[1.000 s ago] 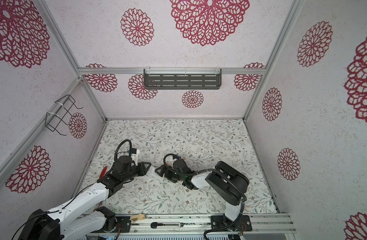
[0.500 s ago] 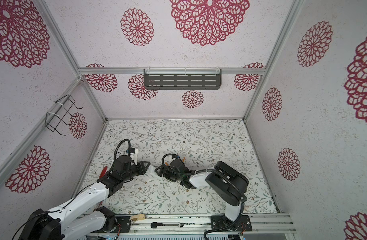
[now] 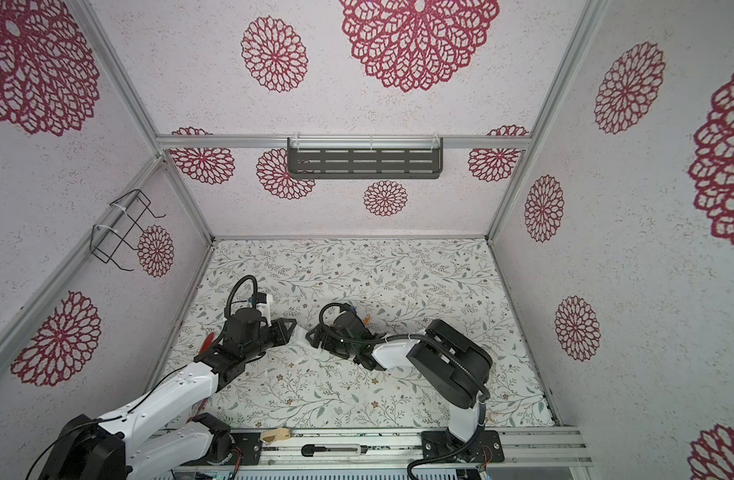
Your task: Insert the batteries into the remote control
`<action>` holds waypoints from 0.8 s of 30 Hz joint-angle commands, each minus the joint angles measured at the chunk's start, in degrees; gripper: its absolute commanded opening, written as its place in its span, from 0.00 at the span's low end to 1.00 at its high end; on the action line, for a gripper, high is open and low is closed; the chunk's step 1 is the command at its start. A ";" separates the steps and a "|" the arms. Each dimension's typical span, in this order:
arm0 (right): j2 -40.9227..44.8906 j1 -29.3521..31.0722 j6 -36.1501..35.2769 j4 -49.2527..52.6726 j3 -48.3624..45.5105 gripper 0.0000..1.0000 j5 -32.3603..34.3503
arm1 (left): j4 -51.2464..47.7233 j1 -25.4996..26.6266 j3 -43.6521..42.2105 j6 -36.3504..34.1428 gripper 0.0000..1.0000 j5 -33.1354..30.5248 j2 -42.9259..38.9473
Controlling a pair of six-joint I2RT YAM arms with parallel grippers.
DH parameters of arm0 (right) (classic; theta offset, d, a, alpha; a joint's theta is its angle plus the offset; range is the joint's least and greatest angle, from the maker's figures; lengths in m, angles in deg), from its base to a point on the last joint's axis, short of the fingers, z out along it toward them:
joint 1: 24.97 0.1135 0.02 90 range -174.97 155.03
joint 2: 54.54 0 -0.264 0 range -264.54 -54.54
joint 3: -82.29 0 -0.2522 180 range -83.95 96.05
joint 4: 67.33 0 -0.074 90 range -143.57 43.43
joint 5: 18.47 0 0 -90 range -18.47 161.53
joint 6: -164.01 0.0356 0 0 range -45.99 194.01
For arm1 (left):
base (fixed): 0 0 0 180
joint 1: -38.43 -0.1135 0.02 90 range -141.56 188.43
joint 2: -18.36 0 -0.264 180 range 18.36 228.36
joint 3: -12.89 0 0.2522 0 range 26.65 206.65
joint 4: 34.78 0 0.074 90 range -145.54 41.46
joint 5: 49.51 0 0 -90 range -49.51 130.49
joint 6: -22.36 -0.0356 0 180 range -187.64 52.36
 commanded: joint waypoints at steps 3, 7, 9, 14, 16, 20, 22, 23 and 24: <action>-6.68 4.98 -4.70 17.76 2.45 0.94 -0.83 | -8.10 2.72 -1.84 -4.18 0.00 6.60 2.74; -7.44 4.91 -4.53 19.47 2.49 0.95 -0.13 | -8.22 2.50 -1.52 -4.18 0.00 6.76 3.00; -7.28 4.89 -4.34 20.47 2.31 0.95 0.64 | -8.58 2.42 -1.39 -4.16 0.00 6.78 2.75; -6.82 4.91 -5.15 23.50 2.59 0.96 2.39 | -8.78 2.33 -1.56 -4.20 0.00 6.16 2.22; -6.40 4.85 -6.61 26.68 3.90 0.96 4.05 | -8.82 2.38 -1.47 -4.36 0.00 6.21 2.20; -5.67 4.92 -9.84 32.02 6.33 0.96 6.45 | -9.20 2.36 -1.06 -4.54 0.00 6.17 2.21; -5.50 4.82 -12.39 36.41 8.49 0.97 8.47 | -9.25 2.40 -0.98 -4.56 0.00 6.08 2.26; -5.54 4.82 -13.62 38.70 9.62 0.97 9.68 | -9.39 2.40 -0.94 -4.55 0.00 6.03 2.21; -5.57 4.83 -14.73 40.47 10.40 0.97 10.47 | -9.47 2.36 -0.87 -4.67 0.00 5.94 2.27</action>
